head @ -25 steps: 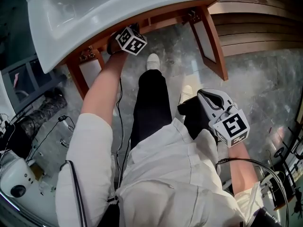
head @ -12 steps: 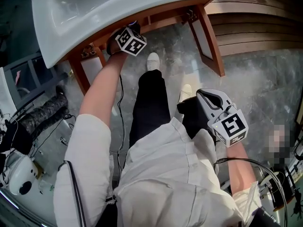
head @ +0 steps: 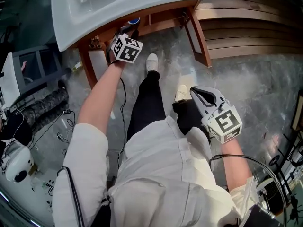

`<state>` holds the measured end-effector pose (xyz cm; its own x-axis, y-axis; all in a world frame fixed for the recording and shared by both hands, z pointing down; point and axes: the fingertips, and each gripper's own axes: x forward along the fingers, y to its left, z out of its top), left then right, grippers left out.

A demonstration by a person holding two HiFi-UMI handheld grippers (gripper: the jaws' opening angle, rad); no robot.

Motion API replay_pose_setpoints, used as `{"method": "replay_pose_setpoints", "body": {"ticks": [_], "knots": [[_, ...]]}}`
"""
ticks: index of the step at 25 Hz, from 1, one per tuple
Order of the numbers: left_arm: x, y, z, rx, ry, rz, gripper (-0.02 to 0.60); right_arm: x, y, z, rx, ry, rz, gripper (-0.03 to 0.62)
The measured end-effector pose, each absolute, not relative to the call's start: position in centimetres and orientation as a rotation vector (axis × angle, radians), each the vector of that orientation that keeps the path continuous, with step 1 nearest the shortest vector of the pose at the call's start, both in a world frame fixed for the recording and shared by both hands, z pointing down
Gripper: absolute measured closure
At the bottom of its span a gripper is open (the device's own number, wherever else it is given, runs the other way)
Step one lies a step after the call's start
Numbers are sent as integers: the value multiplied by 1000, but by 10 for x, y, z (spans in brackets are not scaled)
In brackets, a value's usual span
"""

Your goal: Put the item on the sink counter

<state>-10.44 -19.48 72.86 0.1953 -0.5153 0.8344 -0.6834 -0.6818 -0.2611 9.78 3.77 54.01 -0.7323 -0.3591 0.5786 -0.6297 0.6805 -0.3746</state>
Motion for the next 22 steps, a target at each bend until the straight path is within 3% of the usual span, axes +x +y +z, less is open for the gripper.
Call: {"method": "replay_pose_setpoints", "body": {"ticks": [4, 8, 22], "knots": [[-99, -148, 667, 2225, -1220, 1233, 492, 101, 53, 491, 744, -2511, 753, 588], [-93, -89, 597, 2188, -1267, 1021, 575, 109, 67, 447, 725, -2571, 677, 588], [-36, 109, 376, 2358, -962, 522, 575, 90, 118, 370, 678, -2601, 503, 588]]}}
